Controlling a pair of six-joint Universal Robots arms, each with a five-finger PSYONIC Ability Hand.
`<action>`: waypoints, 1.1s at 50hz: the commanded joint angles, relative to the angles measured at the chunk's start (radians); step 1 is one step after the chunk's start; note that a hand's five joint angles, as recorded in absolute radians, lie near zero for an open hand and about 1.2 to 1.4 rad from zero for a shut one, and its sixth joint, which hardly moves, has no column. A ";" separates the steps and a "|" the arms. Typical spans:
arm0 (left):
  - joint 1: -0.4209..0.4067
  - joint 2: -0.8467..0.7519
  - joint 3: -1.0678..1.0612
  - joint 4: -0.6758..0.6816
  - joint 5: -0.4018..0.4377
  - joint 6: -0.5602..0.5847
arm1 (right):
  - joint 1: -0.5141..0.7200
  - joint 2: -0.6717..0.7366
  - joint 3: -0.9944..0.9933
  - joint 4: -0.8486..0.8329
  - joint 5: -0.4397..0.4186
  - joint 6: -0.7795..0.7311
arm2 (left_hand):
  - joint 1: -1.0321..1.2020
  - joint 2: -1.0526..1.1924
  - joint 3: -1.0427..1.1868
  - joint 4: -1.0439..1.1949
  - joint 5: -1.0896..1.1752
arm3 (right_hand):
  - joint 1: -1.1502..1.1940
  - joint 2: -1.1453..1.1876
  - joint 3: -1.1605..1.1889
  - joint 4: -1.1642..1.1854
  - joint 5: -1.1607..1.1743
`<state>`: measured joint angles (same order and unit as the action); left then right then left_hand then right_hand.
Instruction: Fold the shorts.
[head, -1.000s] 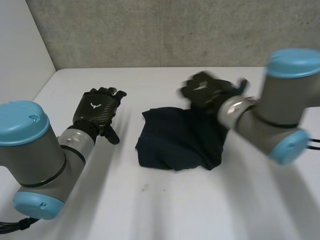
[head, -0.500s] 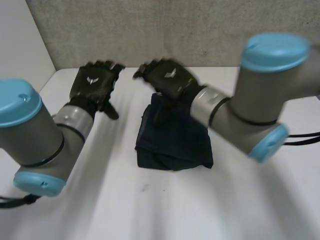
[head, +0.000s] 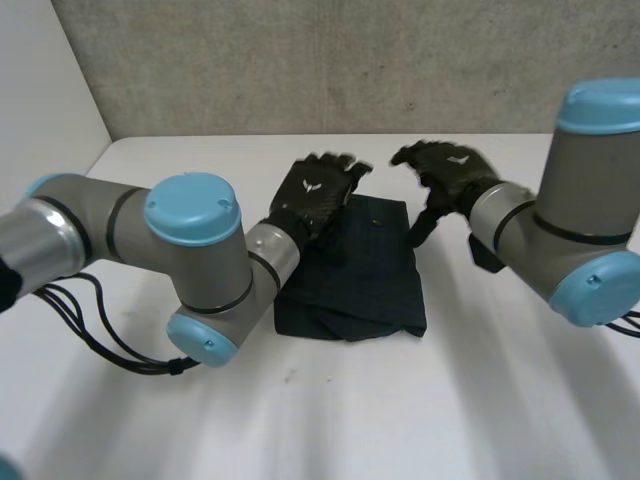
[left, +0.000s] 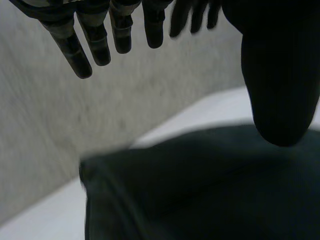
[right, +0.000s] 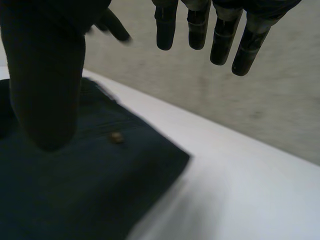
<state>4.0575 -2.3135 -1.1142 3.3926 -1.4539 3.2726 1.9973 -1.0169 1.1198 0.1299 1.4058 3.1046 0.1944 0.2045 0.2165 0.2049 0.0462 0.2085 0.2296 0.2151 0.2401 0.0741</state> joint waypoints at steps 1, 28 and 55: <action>0.055 -0.086 0.054 -0.160 -0.118 0.038 | 0.012 0.162 -0.099 0.016 -0.146 -0.001 | 0.040 0.030 0.018 0.029 0.013 | -0.034 -0.055 -0.041 -0.066 -0.074; 0.035 0.081 -0.032 -0.207 -0.209 0.254 | 0.031 0.223 -0.210 0.096 -0.015 -0.233 | -0.004 -0.014 -0.027 -0.015 -0.031 | -0.034 -0.055 -0.041 -0.066 -0.074; 0.316 0.668 -0.085 -0.556 -0.169 0.021 | -0.051 -0.327 -0.014 0.030 0.245 -0.132 | -0.001 -0.011 -0.024 -0.012 -0.028 | -0.034 -0.055 -0.041 -0.066 -0.074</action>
<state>4.3472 -1.6720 -1.1814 2.8583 -1.6412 3.2940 1.9618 -1.3404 1.1284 0.1313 1.6988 2.9703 0.1824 0.2045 0.2164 0.2049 0.0439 0.1631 0.2315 0.2086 0.2400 0.0697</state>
